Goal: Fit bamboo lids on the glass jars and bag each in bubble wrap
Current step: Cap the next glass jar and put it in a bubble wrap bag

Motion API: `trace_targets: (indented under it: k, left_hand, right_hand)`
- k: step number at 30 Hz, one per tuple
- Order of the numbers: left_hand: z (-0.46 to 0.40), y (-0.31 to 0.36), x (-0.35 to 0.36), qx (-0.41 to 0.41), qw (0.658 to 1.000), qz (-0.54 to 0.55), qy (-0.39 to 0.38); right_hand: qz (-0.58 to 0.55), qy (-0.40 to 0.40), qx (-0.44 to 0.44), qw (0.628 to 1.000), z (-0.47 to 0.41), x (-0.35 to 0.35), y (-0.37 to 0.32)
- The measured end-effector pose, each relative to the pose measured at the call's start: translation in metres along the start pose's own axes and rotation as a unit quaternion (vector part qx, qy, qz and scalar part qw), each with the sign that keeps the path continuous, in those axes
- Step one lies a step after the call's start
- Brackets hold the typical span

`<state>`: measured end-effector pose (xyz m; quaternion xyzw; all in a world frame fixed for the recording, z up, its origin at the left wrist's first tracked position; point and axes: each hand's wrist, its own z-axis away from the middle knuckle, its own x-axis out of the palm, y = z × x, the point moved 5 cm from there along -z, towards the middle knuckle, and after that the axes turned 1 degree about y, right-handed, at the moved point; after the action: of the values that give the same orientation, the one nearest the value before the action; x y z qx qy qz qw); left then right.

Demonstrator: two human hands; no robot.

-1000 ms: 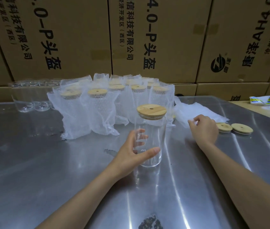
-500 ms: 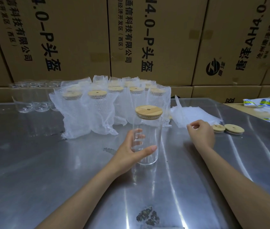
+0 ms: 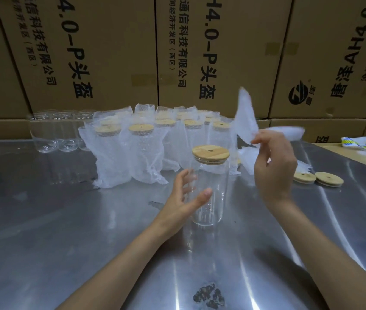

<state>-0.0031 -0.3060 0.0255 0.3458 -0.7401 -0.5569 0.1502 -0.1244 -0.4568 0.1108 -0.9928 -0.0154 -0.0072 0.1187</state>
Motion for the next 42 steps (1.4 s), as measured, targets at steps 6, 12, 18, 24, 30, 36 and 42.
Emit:
trace_targets:
  k: [6,12,18,24,30,36,42]
  left_hand:
    - [-0.005,0.019,-0.032,0.045,0.98,0.049,0.188]
    - [-0.001,0.027,-0.062,0.112,0.951,-0.08,0.277]
    - [-0.002,0.041,-0.052,0.162,0.944,-0.168,0.233]
    - [-0.004,0.05,-0.053,0.168,0.944,-0.168,0.227]
    - [0.0,0.061,-0.061,0.214,0.927,-0.159,0.265]
    - [0.007,0.072,-0.08,0.22,0.909,-0.004,0.353]
    - [0.007,0.064,-0.092,0.194,0.901,0.001,0.387]
  right_hand:
    - [-0.028,0.019,-0.156,0.987,0.001,-0.001,-0.045]
    - [-0.08,0.004,-0.162,0.984,0.004,0.001,-0.055]
    - [-0.118,-0.001,-0.116,0.986,0.002,0.001,-0.051]
    - [-0.155,-0.012,-0.087,0.984,0.004,0.004,-0.053]
    - [-0.161,-0.036,0.002,0.986,0.012,0.01,-0.041]
    - [-0.196,-0.07,0.09,0.974,0.012,0.012,-0.034]
    - [-0.168,-0.148,0.047,0.973,0.021,0.02,-0.041]
